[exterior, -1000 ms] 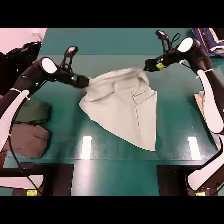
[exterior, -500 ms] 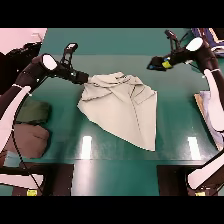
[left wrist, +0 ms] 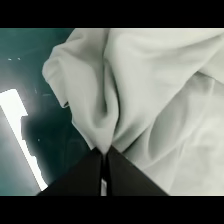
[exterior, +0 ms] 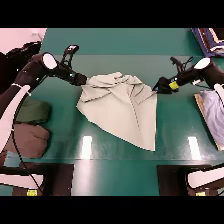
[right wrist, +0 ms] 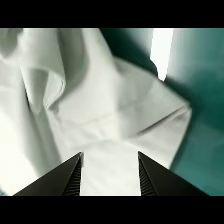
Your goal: Fold the shirts.
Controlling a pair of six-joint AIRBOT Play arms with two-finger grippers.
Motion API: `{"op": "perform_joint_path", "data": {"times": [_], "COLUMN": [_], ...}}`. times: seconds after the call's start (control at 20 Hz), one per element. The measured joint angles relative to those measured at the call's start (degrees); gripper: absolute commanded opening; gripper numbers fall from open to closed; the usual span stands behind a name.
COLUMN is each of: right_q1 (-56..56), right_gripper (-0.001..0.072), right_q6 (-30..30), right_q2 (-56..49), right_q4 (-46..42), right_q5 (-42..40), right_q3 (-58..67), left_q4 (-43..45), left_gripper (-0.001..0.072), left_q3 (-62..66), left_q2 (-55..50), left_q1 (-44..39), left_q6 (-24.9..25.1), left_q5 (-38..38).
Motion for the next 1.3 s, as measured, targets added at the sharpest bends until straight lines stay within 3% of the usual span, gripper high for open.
{"op": "perform_joint_path", "data": {"times": [0.3,0.35,0.5,0.55,0.85,1.3], "right_q1": [1.36,1.97,3.63,4.07,4.39,-0.72], "right_gripper": [0.0406,0.0365,0.0032,0.0012,0.0011,0.0011], "right_q6": [-0.68,-0.76,-1.09,-1.11,-2.99,-5.33], "right_q2": [2.14,1.88,1.07,0.92,6.29,32.09], "right_q4": [3.74,4.5,5.44,5.49,5.33,4.42], "right_q5": [-9.46,-11.32,-16.35,-17.99,-20.24,-17.4], "right_q3": [-8.87,-9.07,-8.02,-7.34,0.48,21.0], "left_q4": [0.13,0.13,0.15,0.15,3.98,8.48], "left_gripper": [0.0026,0.0025,0.0025,0.0025,0.0025,0.0025], "left_q3": [0.0,0.0,0.0,0.0,3.41,21.09], "left_q2": [0.0,0.0,0.0,0.0,5.7,33.62], "left_q1": [-0.04,-0.04,-0.04,-0.04,-0.07,-0.04], "left_q6": [-0.07,-0.09,-0.09,-0.09,-0.5,-0.57], "left_q5": [-0.2,-0.2,-0.26,-0.35,-0.39,0.0]}}
